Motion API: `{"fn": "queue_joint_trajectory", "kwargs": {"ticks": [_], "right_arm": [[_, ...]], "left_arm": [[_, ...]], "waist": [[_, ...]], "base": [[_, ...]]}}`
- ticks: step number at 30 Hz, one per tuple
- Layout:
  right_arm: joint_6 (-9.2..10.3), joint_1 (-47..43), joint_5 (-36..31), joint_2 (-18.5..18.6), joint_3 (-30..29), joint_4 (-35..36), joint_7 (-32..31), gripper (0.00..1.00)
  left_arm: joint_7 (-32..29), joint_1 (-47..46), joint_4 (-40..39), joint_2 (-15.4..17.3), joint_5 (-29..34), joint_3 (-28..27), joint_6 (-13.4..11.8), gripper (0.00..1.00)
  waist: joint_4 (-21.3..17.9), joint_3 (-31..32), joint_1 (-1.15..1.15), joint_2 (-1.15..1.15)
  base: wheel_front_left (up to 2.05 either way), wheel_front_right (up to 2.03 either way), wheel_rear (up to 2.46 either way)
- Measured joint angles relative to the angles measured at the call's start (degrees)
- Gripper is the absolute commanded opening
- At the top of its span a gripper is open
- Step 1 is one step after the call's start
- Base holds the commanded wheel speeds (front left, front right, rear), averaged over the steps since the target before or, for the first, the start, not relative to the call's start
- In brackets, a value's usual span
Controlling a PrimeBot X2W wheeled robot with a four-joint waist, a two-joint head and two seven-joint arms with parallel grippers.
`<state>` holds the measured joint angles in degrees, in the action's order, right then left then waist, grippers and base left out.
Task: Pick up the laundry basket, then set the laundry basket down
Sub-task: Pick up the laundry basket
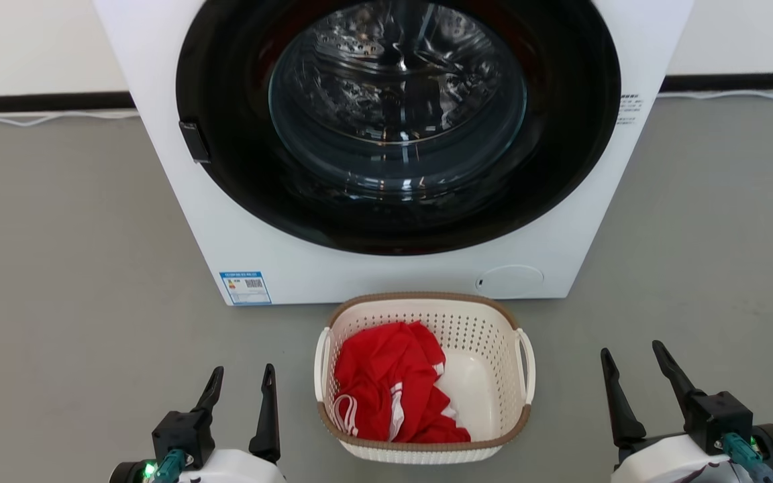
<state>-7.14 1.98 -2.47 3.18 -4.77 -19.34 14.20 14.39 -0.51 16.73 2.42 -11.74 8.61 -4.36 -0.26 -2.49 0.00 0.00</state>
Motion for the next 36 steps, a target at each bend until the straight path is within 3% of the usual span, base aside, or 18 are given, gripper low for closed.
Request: {"fn": "queue_joint_trajectory", "kwargs": {"ticks": [14, 36], "right_arm": [[0.00, 5.38, 0.08, -0.20, -1.10, -0.54, 0.00, 1.00], [0.00, 20.84, -1.56, -0.21, -4.61, -12.78, 0.01, 1.00]], "left_arm": [[0.00, -4.83, -0.11, 0.01, -1.67, 1.47, -0.68, 1.00], [0.24, -20.15, 10.44, -0.16, -3.49, 4.78, -0.69, 1.00]], "waist": [[0.02, -6.84, 0.00, 0.00], [-1.26, -21.64, 0.00, 0.00]], "base": [[0.00, 0.00, 0.00], [0.00, 0.00, 0.00]]}}
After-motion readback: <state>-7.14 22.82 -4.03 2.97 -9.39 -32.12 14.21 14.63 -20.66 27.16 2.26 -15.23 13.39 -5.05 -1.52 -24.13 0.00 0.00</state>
